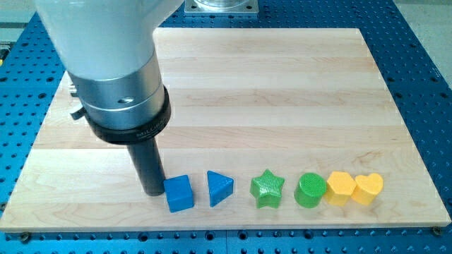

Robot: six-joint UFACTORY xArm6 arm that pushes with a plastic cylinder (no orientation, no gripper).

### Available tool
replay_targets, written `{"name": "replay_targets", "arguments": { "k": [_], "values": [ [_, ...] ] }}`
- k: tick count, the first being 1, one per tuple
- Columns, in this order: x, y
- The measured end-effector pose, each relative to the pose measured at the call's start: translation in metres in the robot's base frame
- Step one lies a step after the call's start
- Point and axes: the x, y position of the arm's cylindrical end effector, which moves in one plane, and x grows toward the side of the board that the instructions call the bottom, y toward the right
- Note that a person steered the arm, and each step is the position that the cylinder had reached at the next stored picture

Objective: Push the red star slightly left

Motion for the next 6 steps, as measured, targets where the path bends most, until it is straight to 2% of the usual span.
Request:
{"name": "replay_targets", "arguments": {
  "k": [1,2,4,5,6],
  "values": [
    [-0.003,0.013],
    [-0.025,0.000],
    [-0.072,-0.090],
    [-0.161,-0.027],
    [-0.250,-0.029]
  ]
}}
